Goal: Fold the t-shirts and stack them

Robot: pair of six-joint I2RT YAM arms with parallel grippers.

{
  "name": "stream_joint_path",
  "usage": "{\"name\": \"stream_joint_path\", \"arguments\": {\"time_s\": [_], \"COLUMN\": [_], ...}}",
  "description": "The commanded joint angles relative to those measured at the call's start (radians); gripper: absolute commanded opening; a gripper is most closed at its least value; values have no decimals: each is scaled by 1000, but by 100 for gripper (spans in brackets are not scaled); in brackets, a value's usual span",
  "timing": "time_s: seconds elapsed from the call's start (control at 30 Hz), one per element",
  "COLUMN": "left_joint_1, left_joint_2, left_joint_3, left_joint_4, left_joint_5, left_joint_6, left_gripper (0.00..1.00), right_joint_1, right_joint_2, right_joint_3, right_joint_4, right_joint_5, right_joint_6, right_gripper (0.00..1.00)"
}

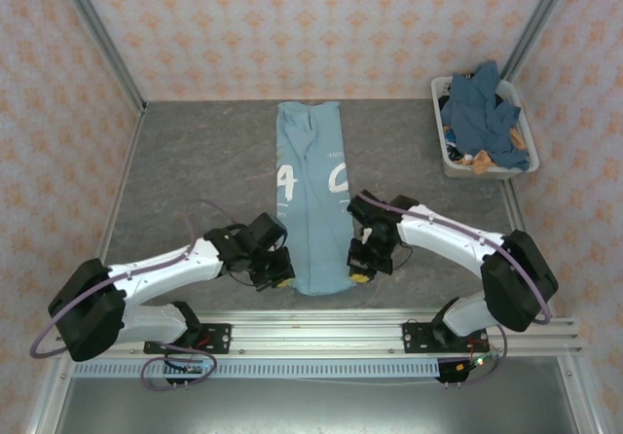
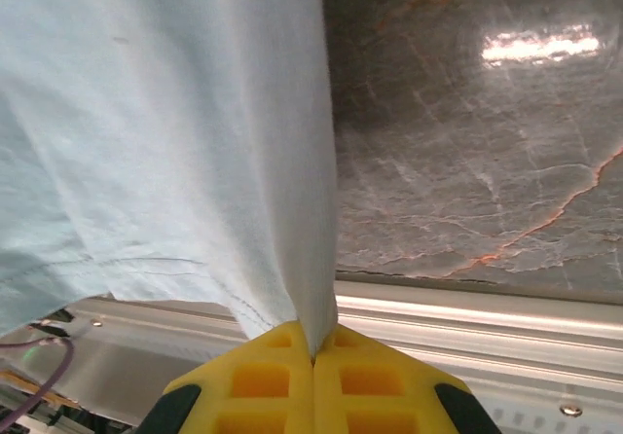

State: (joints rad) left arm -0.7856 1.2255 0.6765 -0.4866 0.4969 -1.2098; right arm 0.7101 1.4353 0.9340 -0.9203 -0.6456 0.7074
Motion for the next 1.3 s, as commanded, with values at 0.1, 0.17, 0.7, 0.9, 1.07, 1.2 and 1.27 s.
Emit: {"name": "stream_joint_path", "arguments": {"time_s": [0.1,0.17,0.7,0.9,1.07,1.2,1.27], "left_joint_1": [92,141,401,458,488,506,522], "left_joint_2": [4,10,416,578,701,802,856], "left_joint_3": [135,168,574,703,819,903,952], "left_joint_4": [-28,-16,-1,24,-2,-21,-27], "left_joint_5": [-148,-172,-128,-93,-78,-72,-64], "left_joint_6": [-17,-12,160,201,236,258,264], "left_gripper": [0,0,0,0,0,5,21], "right_joint_1": [-86,-119,-262,-304,-328,-342,-359], "right_joint_2": [51,93,615,760,887,989,1039], "right_joint_3": [216,302,1029,1182,1321,1427,1484], "right_joint_4": [-98,-118,-260,-261,-273,-275,-270], "right_joint_5": [129,155,233,216,181,145,136], "right_joint_6": [0,-30,-201,-212,-208,-199,-190], "right_gripper": [0,0,0,0,0,1,20]}}
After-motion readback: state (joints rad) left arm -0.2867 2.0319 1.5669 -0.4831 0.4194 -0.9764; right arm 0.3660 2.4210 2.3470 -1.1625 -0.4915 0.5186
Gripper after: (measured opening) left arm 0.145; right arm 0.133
